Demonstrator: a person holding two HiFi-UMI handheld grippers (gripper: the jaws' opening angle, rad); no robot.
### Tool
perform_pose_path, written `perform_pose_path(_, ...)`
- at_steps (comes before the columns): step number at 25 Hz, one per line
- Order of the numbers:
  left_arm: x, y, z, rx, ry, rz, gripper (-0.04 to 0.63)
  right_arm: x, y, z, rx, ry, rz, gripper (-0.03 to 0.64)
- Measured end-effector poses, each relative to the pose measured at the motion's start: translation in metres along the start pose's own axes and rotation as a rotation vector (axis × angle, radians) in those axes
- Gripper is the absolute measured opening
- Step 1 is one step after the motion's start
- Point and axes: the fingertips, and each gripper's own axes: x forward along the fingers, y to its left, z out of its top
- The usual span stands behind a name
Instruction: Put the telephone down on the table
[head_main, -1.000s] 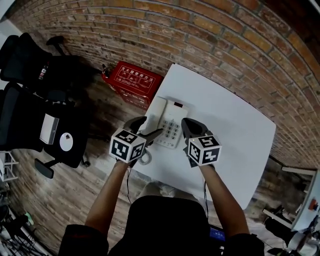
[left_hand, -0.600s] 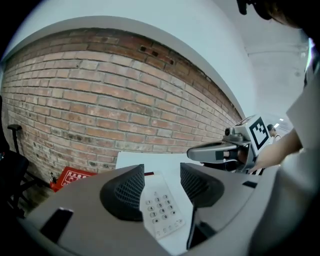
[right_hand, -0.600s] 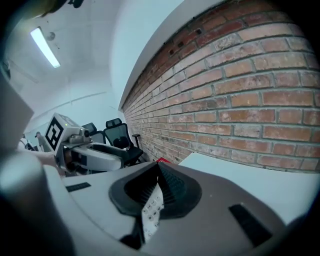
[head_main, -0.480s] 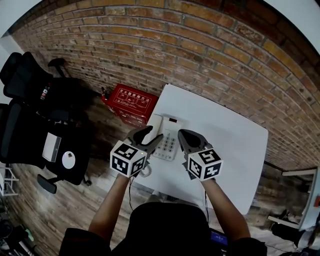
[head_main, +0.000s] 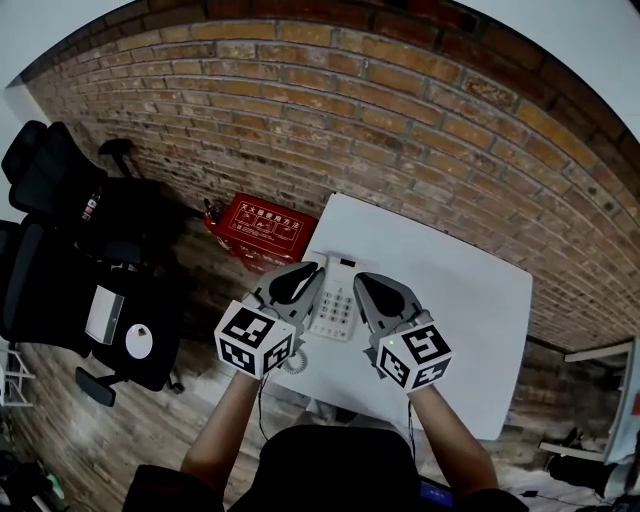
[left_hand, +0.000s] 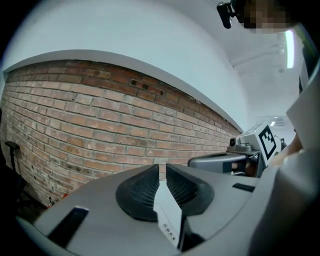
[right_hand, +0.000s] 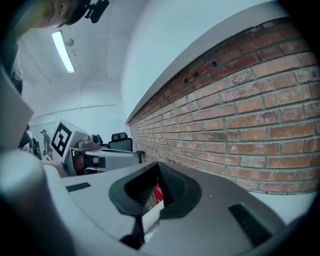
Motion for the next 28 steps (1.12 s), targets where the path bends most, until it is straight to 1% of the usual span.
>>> perform_pose_path(4,-0.004,-0.005,0.010,0.040,-0.029,0.003,0.026,-0.008,0.005,0.015,0.005,-0.045,-0.013,0.012)
perform_pose_path(8,-0.010,-0.013,0.020,0.070,-0.056,0.009,0.009,-0.018,0.009,0.028,0.014,-0.079,-0.013,0.012)
perform_pose_path(13,-0.015,-0.023,0.031,0.091,-0.085,0.011,0.009,-0.030,0.014,0.043,0.007,-0.115,-0.008,0.012)
perform_pose_path(18,-0.020,-0.042,0.036,0.104,-0.094,0.004,0.009,-0.048,0.021,0.055,0.032,-0.149,0.001,0.012)
perform_pose_path(28,-0.030,-0.092,0.050,0.126,-0.128,-0.007,0.009,-0.094,0.027,0.062,0.000,-0.167,0.008,0.012)
